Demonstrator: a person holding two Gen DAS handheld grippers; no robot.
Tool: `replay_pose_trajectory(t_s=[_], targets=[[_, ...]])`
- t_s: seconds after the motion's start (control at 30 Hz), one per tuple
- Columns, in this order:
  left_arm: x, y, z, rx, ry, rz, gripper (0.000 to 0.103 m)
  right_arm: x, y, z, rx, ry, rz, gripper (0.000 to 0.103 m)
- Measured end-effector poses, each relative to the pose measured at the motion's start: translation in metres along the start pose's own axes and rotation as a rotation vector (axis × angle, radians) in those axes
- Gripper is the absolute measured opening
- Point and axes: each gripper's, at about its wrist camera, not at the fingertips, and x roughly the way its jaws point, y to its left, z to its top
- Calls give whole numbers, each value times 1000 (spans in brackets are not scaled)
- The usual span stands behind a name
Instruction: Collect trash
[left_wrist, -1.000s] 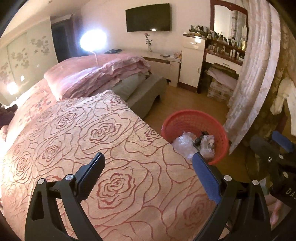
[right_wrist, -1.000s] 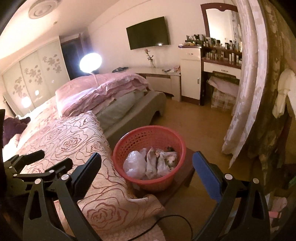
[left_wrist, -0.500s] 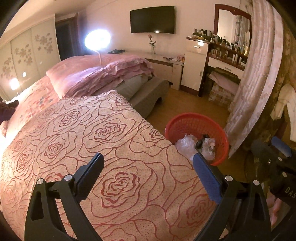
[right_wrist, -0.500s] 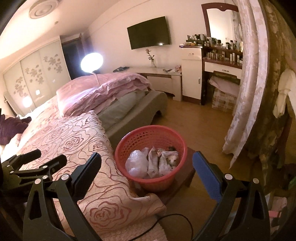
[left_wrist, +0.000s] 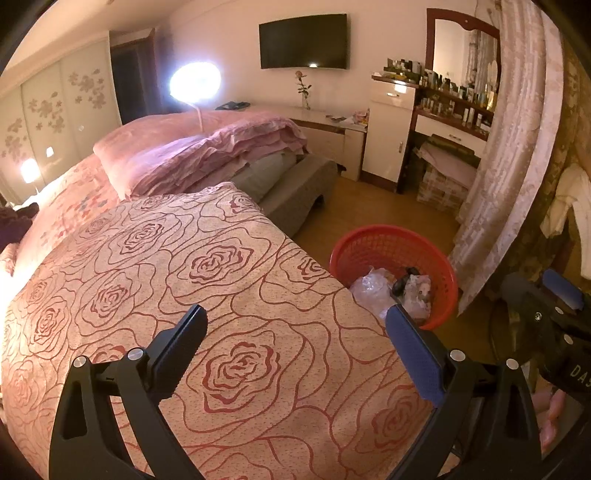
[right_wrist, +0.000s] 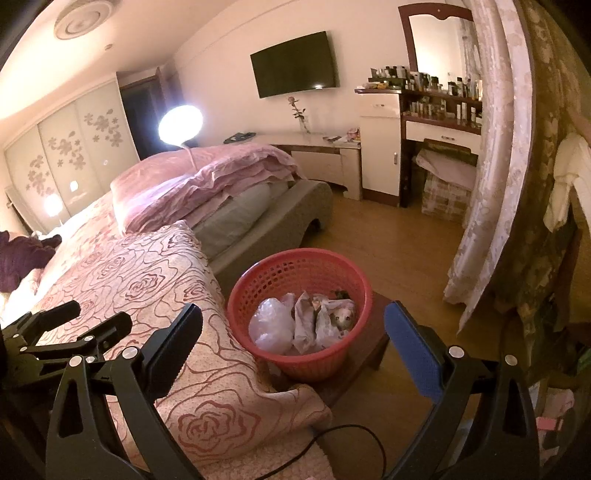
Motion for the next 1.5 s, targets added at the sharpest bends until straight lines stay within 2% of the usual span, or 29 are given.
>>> replay_pose_trajectory(t_s=[0.37,1.1,1.33,1.5], targets=[[-1,2,-1,10,-18,29,94,0,0,0,0,2,-3,96],[3,0,-4,12,-1,-20,94,3,-2,-1,1,8,-5,96],[-4,9,-6,-21,-35,-86,94,4,-7,-6,15,7,-13,96],[-20,29,-5,-57,-78,-74,94,9,-5,-11,9,16,-14,96]])
